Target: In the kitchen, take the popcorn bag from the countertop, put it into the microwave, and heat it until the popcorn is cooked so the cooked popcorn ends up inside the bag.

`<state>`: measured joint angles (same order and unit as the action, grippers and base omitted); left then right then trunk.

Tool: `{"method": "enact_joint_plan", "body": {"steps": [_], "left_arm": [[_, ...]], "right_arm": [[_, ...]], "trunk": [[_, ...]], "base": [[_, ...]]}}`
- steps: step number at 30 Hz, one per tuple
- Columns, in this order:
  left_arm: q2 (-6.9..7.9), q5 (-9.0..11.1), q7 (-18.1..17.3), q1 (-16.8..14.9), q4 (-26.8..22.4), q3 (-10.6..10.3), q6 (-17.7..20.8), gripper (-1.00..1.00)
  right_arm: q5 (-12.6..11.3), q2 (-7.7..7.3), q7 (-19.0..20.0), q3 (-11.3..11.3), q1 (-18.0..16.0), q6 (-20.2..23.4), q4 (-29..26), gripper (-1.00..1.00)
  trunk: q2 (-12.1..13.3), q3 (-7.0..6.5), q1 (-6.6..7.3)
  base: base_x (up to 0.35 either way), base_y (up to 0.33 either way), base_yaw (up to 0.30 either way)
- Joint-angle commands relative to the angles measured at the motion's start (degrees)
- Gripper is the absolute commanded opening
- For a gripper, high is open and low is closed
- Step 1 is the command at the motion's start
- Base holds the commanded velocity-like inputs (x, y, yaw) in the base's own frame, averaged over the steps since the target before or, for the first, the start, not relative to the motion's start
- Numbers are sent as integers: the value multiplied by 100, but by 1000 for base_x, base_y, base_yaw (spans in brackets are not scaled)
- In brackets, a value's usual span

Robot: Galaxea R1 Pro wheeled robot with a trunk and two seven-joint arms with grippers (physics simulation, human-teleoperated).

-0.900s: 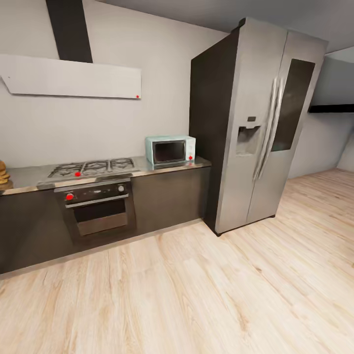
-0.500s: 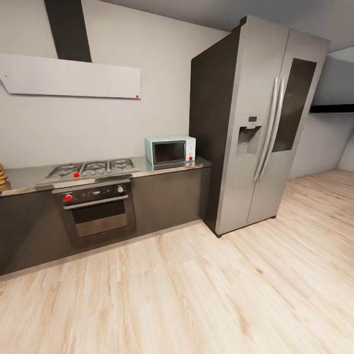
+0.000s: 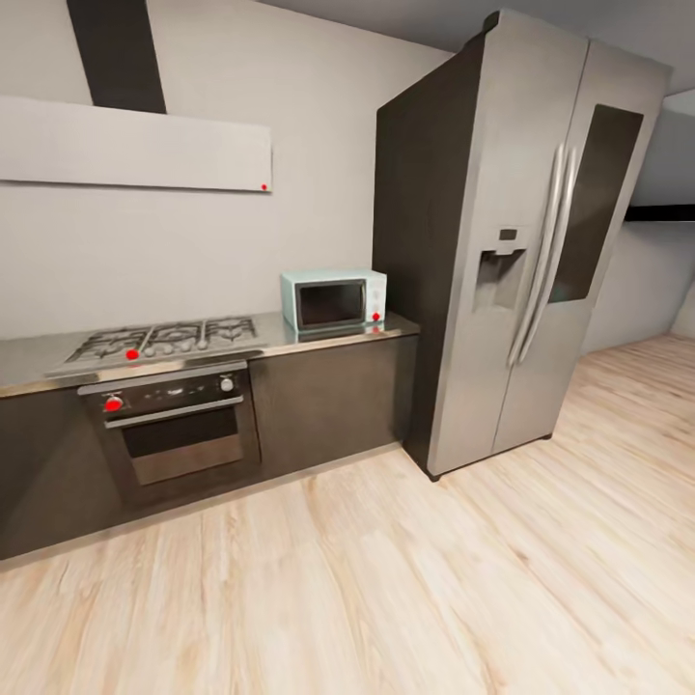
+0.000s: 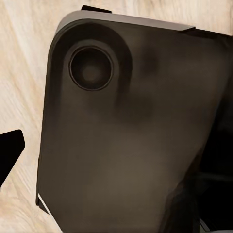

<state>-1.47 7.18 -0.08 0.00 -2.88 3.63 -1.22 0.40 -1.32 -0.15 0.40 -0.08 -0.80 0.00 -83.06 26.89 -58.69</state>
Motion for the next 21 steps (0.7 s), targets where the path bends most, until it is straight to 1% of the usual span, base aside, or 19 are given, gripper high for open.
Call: {"method": "enact_joint_plan", "body": {"steps": [1, 7, 21], "left_arm": [[-2, 34, -1, 0, -2, 32, -7, 100], [-8, 39, 28, 0, -2, 32, 15, 100], [-11, 47, 43, 0, -2, 32, 18, 100]], "right_arm": [[4, 0, -2, 4, -1, -8, 0, 100], [3, -9, -2, 4, -1, -17, 0, 100], [3, 0, -2, 4, -1, -10, 0, 100]], "trunk": [[-2, 4, -3], [-2, 4, -3], [-2, 4, -3]], "base": [[320, -47, 0], [315, -133, 0], [305, -182, 0]]}}
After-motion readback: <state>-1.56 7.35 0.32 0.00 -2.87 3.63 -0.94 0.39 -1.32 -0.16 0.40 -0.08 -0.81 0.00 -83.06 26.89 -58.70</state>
